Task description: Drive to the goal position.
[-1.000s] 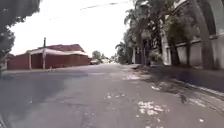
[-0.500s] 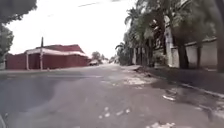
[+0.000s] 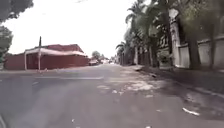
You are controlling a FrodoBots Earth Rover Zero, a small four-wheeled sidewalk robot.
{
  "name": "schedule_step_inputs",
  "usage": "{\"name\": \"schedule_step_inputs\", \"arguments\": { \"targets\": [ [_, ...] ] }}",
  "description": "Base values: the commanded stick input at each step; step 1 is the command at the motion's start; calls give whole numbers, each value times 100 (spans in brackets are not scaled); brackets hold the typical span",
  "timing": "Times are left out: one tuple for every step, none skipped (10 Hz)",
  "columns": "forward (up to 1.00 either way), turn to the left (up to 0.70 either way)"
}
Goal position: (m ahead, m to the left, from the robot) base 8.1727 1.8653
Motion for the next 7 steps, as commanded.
{"name": "schedule_step_inputs", "arguments": {
  "targets": [
    [100, -20],
    [100, 0],
    [100, 0],
    [100, 0],
    [100, 0],
    [100, 0],
    [100, 0]
  ]
}}
